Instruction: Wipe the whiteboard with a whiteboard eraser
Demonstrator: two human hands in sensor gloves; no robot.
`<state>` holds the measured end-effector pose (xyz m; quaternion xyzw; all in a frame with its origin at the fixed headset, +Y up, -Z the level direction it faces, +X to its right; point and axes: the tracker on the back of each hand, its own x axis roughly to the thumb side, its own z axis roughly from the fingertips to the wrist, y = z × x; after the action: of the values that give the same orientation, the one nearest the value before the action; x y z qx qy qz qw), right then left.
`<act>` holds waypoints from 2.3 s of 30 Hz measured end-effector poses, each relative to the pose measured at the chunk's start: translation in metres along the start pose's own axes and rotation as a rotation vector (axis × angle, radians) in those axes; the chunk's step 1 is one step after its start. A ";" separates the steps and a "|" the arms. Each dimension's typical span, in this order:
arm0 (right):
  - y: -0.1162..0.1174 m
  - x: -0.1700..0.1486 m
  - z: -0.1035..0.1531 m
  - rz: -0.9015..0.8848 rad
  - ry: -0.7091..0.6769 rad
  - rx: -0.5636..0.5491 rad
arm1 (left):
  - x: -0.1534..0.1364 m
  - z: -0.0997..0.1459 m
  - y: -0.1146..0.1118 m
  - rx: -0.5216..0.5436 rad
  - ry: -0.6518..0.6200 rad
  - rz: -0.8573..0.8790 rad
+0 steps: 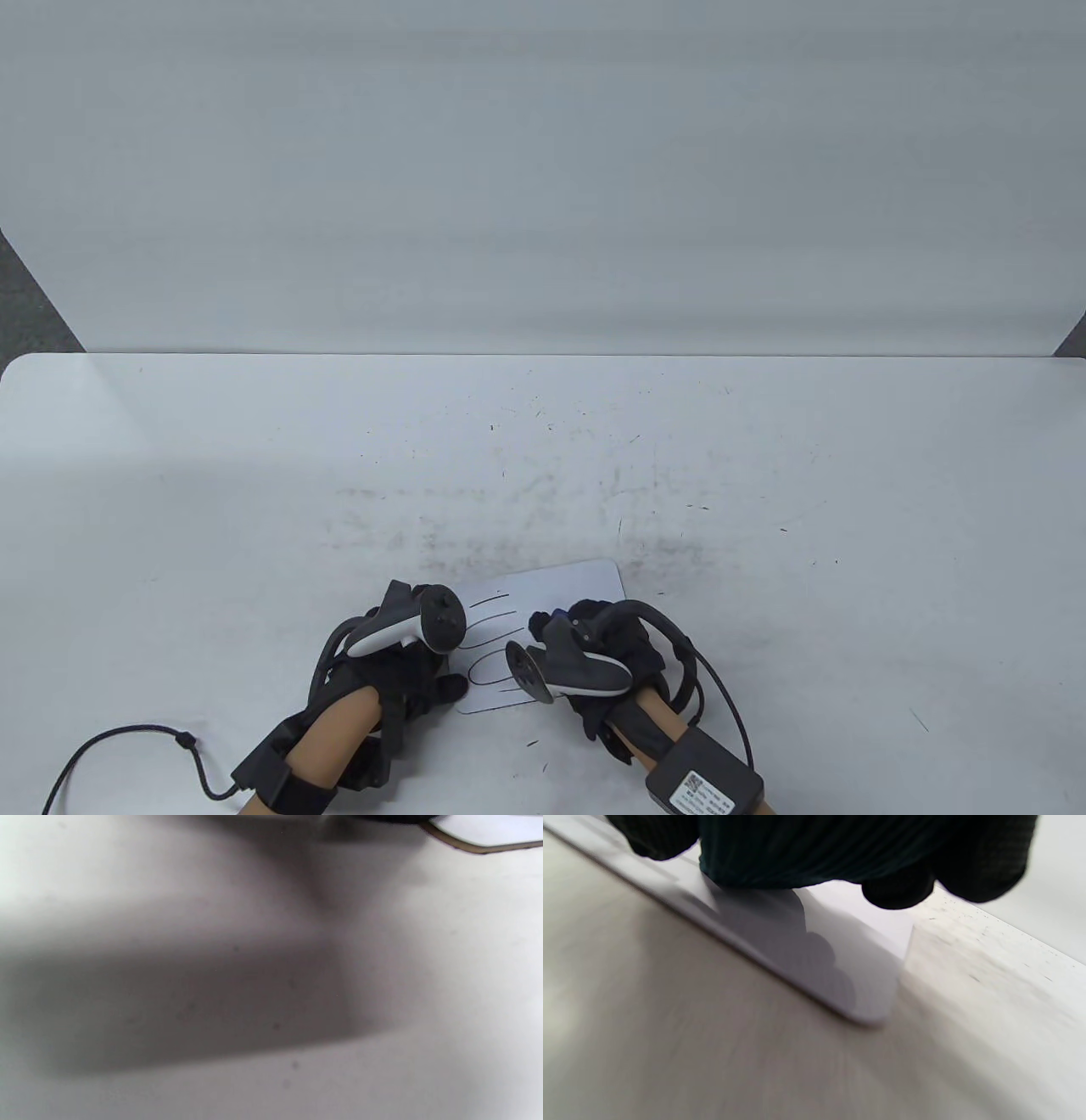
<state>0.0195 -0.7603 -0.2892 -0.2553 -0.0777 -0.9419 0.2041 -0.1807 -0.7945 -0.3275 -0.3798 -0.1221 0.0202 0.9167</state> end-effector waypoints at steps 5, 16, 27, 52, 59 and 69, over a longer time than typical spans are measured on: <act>0.007 0.002 0.027 0.006 0.006 0.003 | 0.000 0.000 0.000 0.005 0.003 0.000; -0.001 0.001 -0.002 -0.024 0.019 0.003 | -0.001 0.000 0.000 -0.003 -0.009 0.014; -0.022 -0.004 -0.092 -0.097 0.098 -0.071 | -0.002 -0.001 0.000 -0.017 -0.017 0.019; 0.005 0.002 0.023 -0.031 -0.019 -0.067 | -0.001 -0.001 0.001 -0.016 0.003 0.004; -0.002 0.004 0.011 0.033 -0.043 -0.086 | -0.002 -0.001 0.000 -0.023 -0.013 0.033; -0.025 0.008 -0.073 -0.002 -0.017 -0.142 | -0.002 -0.001 0.000 -0.038 -0.011 0.028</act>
<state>-0.0305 -0.7586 -0.3489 -0.2772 -0.0127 -0.9430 0.1840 -0.1826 -0.7956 -0.3290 -0.3989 -0.1221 0.0328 0.9082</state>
